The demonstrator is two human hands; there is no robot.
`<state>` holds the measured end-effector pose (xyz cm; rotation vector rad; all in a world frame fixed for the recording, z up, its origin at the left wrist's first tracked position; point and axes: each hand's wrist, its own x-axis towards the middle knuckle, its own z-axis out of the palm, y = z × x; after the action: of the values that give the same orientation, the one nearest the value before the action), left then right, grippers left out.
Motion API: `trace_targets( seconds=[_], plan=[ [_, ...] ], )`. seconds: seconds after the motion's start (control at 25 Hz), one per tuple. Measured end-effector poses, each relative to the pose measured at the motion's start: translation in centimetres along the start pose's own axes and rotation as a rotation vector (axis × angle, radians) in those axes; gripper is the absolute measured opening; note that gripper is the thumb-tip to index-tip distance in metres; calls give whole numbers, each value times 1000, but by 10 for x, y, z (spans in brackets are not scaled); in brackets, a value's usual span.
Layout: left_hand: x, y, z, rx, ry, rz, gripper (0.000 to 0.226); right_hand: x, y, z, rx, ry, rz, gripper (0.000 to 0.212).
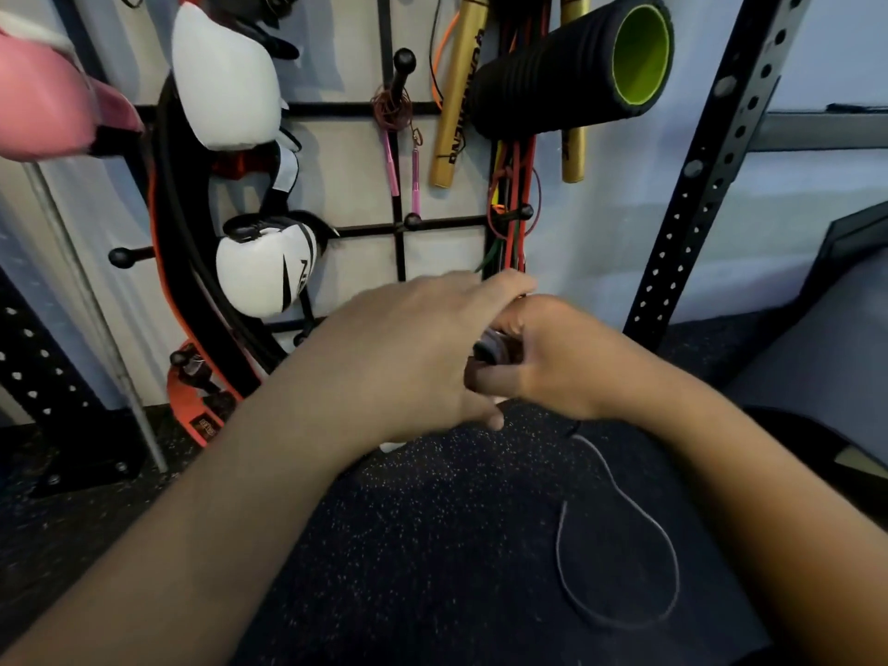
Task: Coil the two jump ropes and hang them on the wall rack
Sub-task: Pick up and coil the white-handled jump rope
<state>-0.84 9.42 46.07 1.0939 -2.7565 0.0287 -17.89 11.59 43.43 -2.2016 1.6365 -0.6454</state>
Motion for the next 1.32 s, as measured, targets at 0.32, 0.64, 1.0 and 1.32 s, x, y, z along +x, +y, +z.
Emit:
trace_targets(
  seconds=[0.32,0.64,1.0,1.32],
  plan=[
    [10,-23,21,-493,-25,-120,80,-3,3,-8,294,140,63,42],
    [7,-43,21,-1067,131,-99,29,0,2,-13,661,215,65,51],
    [18,-30,27,-1690,694,-372,22,1,-7,8,751,282,22,53],
    [14,-22,23,-1590,662,-439,42,10,-5,14,784,426,-51,33]
  ],
)
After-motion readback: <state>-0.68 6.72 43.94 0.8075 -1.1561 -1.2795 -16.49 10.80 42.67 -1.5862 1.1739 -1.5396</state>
